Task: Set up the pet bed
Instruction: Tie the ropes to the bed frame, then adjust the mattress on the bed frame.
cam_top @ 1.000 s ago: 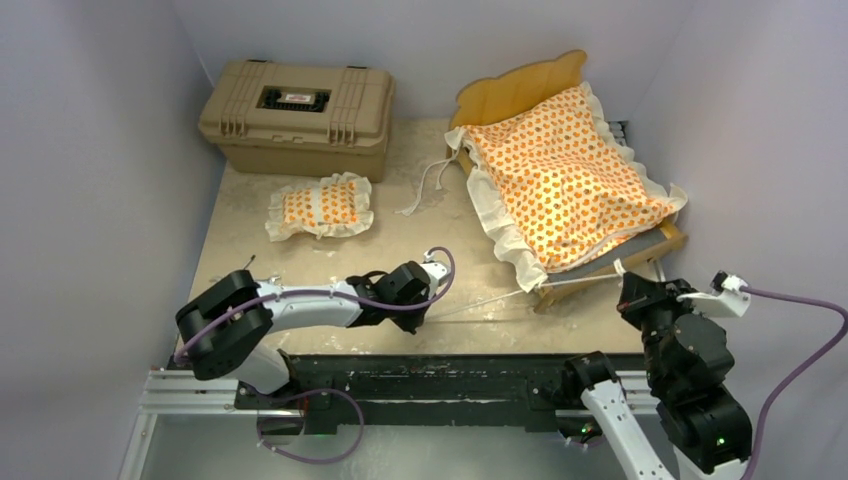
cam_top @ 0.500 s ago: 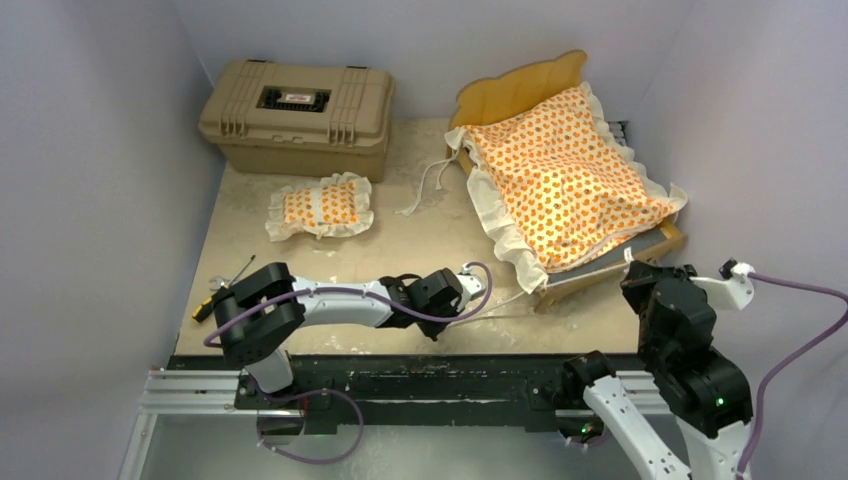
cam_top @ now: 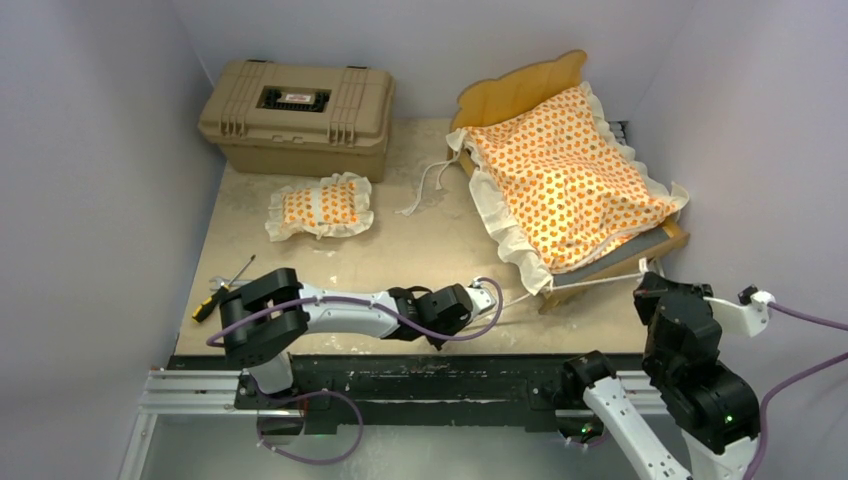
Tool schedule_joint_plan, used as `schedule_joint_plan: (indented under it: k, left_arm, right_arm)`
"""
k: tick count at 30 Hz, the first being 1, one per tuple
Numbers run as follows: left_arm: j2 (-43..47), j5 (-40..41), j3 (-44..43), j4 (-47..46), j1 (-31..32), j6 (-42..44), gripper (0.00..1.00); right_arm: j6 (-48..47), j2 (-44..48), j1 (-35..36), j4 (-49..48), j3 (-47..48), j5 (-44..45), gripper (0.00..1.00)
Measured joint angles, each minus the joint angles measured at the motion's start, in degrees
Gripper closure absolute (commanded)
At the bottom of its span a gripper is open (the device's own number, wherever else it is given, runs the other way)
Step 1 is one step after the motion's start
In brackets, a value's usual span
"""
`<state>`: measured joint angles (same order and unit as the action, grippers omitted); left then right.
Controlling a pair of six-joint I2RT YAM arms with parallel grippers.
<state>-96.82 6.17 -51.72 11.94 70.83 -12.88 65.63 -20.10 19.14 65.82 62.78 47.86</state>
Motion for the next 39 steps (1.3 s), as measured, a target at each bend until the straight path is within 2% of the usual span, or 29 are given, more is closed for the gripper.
schedule_joint_plan:
  k: [3, 7, 11, 14, 18, 23, 29, 31, 32, 34, 39]
  left_arm:
    - [-0.6, 0.8, -0.8, 0.6, 0.2, -0.7, 1.0]
    - [-0.8, 1.8, -1.3, 0.9, 0.4, -1.6, 0.75]
    - [-0.1, 2.8, -1.1, 1.3, 0.4, -2.5, 0.58]
    - [1.5, 3.1, -0.9, 2.8, 0.6, -2.5, 0.52]
    - [6.7, 4.5, -1.2, 2.6, 0.5, -2.3, 0.46]
    - [10.4, 4.2, -3.8, -0.5, -1.4, -2.5, 0.42]
    - [10.1, -0.5, -5.4, -6.1, -8.7, -5.1, 0.38]
    - [9.8, -0.9, -6.2, -6.9, -10.8, -5.6, 0.18]
    - [9.8, -0.8, -6.5, -7.1, -11.5, -5.7, 0.14]
    - [9.8, -0.6, -7.0, -7.2, -12.0, -5.6, 0.09]
    - [11.0, 0.9, -7.1, -5.7, -13.1, -5.4, 0.07]
  right_arm:
    - [0.4, -0.1, 0.0, 0.6, 0.0, 0.7, 0.89]
    - [0.8, -0.2, 0.0, 0.0, 0.0, 0.9, 0.56]
    - [0.5, -0.2, 0.0, -0.9, 0.0, 0.6, 0.38]
    - [-0.5, -0.2, 0.0, -1.8, -0.1, 0.4, 0.26]
    - [-4.2, -0.8, 0.0, -5.2, -0.9, -1.9, 0.03]
    - [-10.4, -7.2, 0.0, -10.8, -2.8, -9.6, 0.01]
    - [-14.6, -17.6, 0.0, -15.5, -8.0, -18.3, 0.01]
    - [-14.9, -20.3, 0.1, -16.2, -9.7, -19.4, 0.01]
    - [-14.9, -21.5, 0.0, -16.4, -10.2, -19.6, 0.01]
    - [-14.5, -23.7, 0.0, -17.2, -11.5, -20.2, 0.01]
    - [-11.8, -25.7, -0.4, -18.3, -15.6, -21.1, 0.01]
